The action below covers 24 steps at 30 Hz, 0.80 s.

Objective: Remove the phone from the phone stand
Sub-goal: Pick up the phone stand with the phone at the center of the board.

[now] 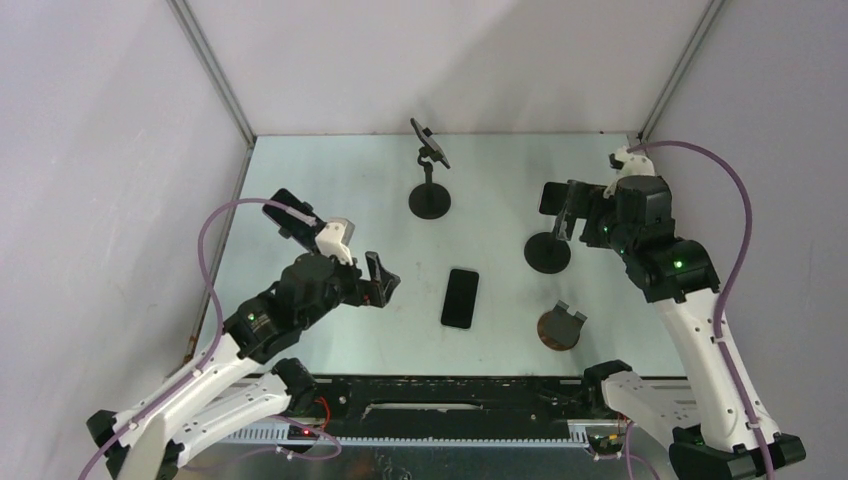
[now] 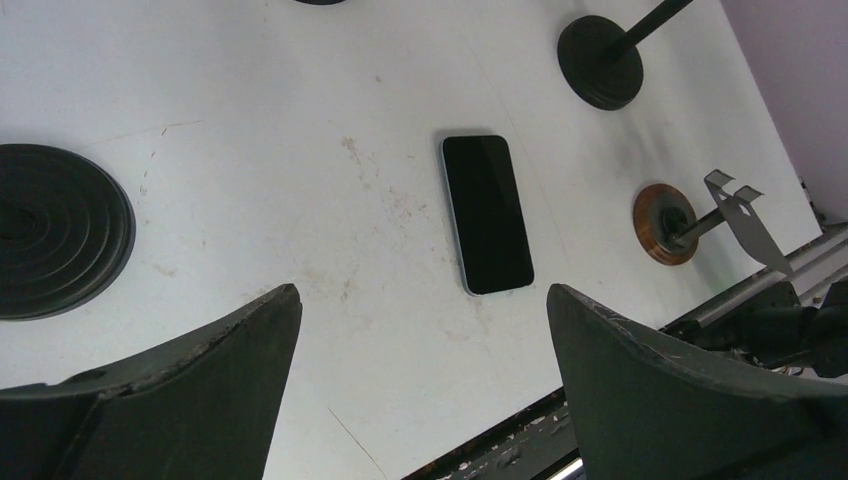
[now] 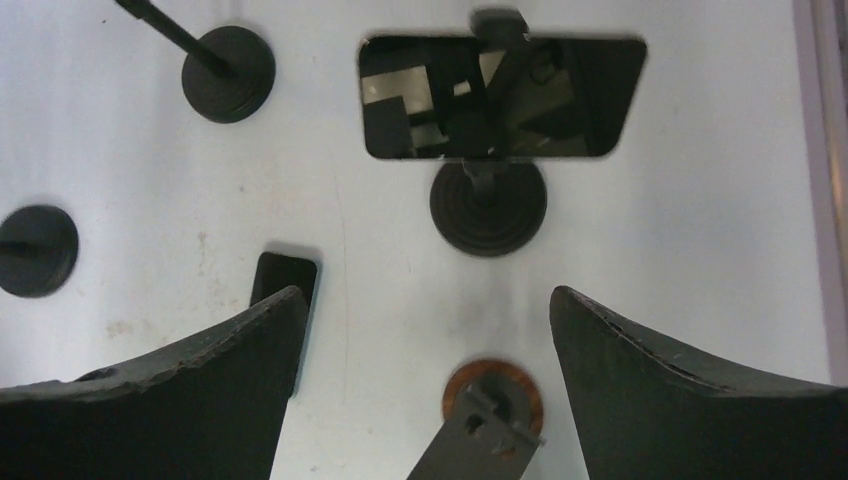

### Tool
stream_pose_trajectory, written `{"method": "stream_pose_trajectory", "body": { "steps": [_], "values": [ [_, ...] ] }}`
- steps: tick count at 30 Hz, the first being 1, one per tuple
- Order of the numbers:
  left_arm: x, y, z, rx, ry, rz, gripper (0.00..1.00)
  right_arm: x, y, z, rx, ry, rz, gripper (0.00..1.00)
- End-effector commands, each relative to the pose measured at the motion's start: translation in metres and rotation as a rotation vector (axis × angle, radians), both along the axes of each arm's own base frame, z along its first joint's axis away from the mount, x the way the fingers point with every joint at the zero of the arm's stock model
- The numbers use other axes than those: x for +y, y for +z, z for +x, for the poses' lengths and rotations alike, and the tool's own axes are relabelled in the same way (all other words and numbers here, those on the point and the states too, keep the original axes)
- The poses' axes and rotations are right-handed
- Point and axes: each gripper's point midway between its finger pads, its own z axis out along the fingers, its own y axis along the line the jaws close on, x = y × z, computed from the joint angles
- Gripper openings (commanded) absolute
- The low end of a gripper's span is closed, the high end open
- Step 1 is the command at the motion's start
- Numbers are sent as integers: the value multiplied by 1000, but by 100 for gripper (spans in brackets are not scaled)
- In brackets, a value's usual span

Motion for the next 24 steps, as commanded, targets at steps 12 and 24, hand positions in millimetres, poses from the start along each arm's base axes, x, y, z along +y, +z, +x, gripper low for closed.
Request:
{"method": "stream_pose_trajectory", "body": {
  "steps": [12, 24],
  "values": [
    [11, -2, -10, -20, -25, 24, 100, 13, 0, 51, -222, 645, -691, 98],
    [17, -10, -12, -41, -18, 28, 100, 19, -31, 78, -182, 942, -1045, 99]
  ]
}}
